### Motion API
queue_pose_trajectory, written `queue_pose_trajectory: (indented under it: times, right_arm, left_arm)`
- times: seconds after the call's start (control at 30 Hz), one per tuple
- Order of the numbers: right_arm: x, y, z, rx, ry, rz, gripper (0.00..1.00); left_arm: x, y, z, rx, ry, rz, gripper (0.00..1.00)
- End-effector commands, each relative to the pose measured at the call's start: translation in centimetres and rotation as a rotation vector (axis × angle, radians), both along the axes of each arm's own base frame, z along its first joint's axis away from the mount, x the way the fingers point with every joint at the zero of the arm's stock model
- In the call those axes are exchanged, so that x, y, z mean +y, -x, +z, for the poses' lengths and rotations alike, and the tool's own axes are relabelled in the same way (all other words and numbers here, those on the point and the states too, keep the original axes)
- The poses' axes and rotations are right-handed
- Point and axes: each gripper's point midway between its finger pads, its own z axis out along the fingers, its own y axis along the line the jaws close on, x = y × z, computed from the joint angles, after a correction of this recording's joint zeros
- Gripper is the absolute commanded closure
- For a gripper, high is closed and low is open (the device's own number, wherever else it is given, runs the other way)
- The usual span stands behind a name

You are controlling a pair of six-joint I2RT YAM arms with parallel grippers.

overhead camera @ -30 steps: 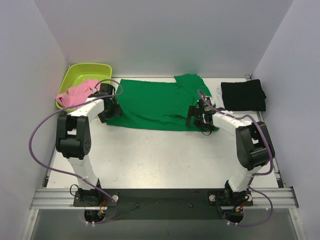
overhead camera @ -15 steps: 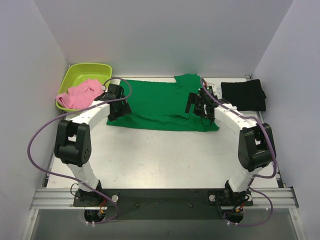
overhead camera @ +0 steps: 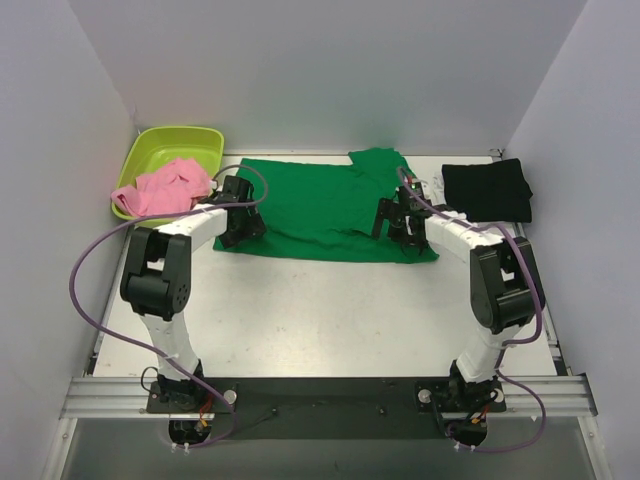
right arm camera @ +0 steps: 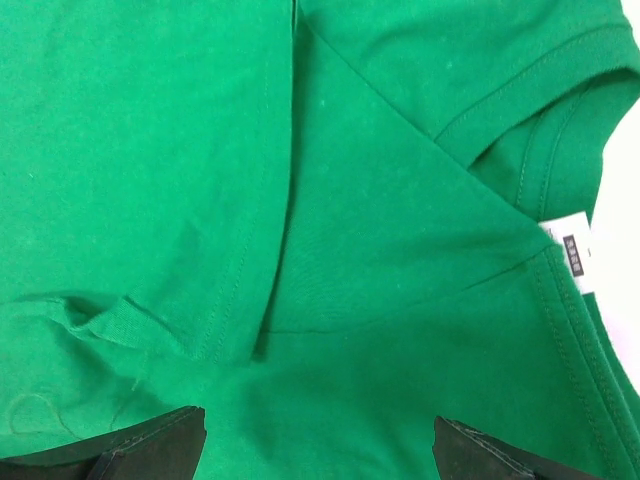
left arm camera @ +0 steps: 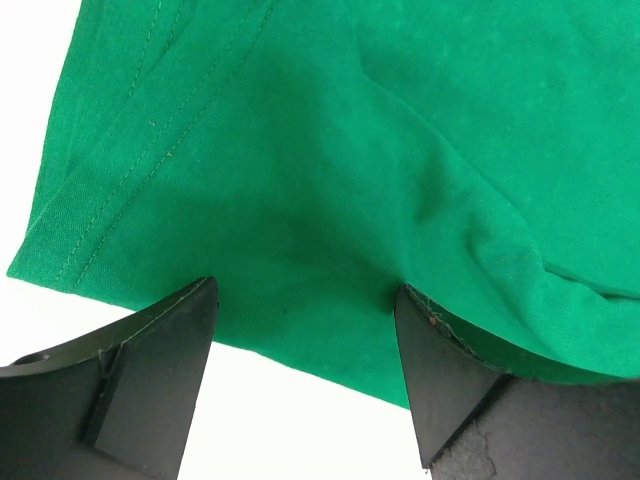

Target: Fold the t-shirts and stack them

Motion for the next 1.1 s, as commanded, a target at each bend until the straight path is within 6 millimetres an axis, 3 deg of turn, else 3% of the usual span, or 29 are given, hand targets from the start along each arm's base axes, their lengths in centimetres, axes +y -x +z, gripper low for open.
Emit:
queue_pose_trajectory:
  times: [0.0,0.2,0.33,0.4,0.47,0.5,0.53,0.6,0.67,0.8,1.0,1.07]
  right_arm:
    - [-0.2,1.1,-1.3,0.024,-0.009,-0.010,0.00]
    - [-0.7,3.6,-2.4,0.062,-0.010,-0.020,0.00]
    - [-1.5,6.4,-3.8,0.113,-0.004,-0.042,0.00]
    - [-1.7,7.2,-3.6,0.111,-0.005,-0.043,0.00]
    - [-2.0,8.6,-4.0,0.133,0.016,-0.043,0.00]
    - [-2.2,9.2,-3.6,0.132,0.022,-0.052,0.00]
    - [-2.2,9.8,-3.7,0.137,0.023,-0.054,0.00]
    - [-2.6,11.5,-3.8,0.162,0.032,-0.071,0.00]
    - [-2.3,12.6,-3.4,0.160,0.021,-0.073,0.00]
    - [-3.3,16.2,-4.4,0.183,0.041,-0.129,0.00]
    - [-3.4,17.6,-1.9,0.092,0.053,-0.156,0.00]
    - [-3.1,17.1,0.0,0.039,0.036,-0.157,0.00]
  left_arm:
    - [-0.1,-0.2,-0.3,-0.034,-0.005,0.019,0.19]
    - [0.2,2.9,-1.5,-0.006,0.003,0.044,0.19]
    - [0.3,5.0,-1.6,-0.005,0.001,0.042,0.19]
    - [0.4,6.9,-2.4,0.022,-0.013,0.040,0.19]
    - [0.4,7.8,-1.8,0.005,-0.009,0.040,0.19]
    - [0.5,9.5,-2.8,0.036,-0.015,0.040,0.19]
    - [0.4,9.9,-2.1,0.011,-0.001,0.038,0.19]
    - [0.4,12.3,-3.0,0.040,0.000,0.041,0.19]
    - [0.1,13.5,-2.4,0.016,0.019,0.040,0.19]
    - [0.1,16.4,-2.2,0.004,0.028,0.044,0.19]
    - [-0.3,19.0,-1.6,-0.009,0.076,0.041,0.18]
    - [-0.8,18.7,0.1,-0.057,0.104,0.026,0.18]
